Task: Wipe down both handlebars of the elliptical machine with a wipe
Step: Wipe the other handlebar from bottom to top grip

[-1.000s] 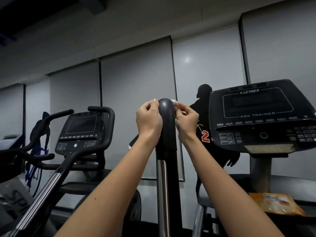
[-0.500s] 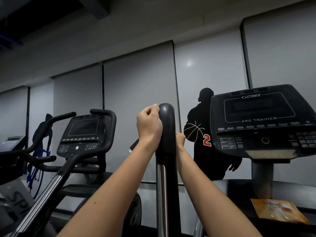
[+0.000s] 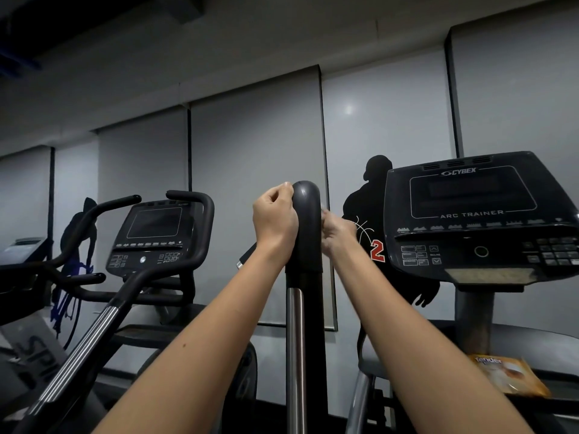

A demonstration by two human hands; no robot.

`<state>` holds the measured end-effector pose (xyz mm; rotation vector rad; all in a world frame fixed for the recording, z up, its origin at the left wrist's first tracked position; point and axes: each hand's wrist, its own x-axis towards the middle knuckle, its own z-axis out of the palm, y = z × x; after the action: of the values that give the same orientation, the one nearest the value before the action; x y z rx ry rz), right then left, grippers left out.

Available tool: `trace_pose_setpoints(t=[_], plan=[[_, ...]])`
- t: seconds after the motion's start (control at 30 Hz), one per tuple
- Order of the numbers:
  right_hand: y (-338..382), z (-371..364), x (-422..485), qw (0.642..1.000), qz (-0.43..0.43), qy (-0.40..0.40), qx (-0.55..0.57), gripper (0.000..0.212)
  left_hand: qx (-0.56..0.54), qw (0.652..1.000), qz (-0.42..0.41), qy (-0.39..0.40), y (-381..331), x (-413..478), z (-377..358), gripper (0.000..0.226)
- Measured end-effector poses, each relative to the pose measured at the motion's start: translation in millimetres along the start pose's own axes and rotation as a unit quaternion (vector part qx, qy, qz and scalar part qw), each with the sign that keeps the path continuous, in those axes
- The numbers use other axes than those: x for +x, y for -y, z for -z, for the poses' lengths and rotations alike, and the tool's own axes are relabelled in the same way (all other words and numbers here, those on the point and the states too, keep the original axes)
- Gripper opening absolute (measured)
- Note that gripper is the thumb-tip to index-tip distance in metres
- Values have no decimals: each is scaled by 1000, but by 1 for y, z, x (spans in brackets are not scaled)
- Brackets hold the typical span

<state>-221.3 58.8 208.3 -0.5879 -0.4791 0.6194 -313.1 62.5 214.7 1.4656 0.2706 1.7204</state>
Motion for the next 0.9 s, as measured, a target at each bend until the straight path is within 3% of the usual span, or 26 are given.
trace_pose_setpoints(t=[0.1,0.23,0.4,0.53,0.63,0.8,0.9], plan=[[14,-3,-7,996,79,39,-34,29,1,1000,4,11,2,1,2,16],[16,6,-28,958,236,110,-119,15,-5,1000,7,16,3,2,2,17],[4,21,-42,908,370,123,-155,12,-4,1000,4,20,5,3,2,15],[-3,14,-12,877,426,74,-212,16,-3,1000,5,19,5,3,2,17],[-8,10,12,867,417,23,-273,18,1,1000,5,22,4,1,2,22],[-27,16,22,908,310,38,-280,15,-3,1000,10,21,0,-1,2,19],[-35,22,13,943,206,72,-249,48,-6,1000,13,21,-1,-2,2,19]])
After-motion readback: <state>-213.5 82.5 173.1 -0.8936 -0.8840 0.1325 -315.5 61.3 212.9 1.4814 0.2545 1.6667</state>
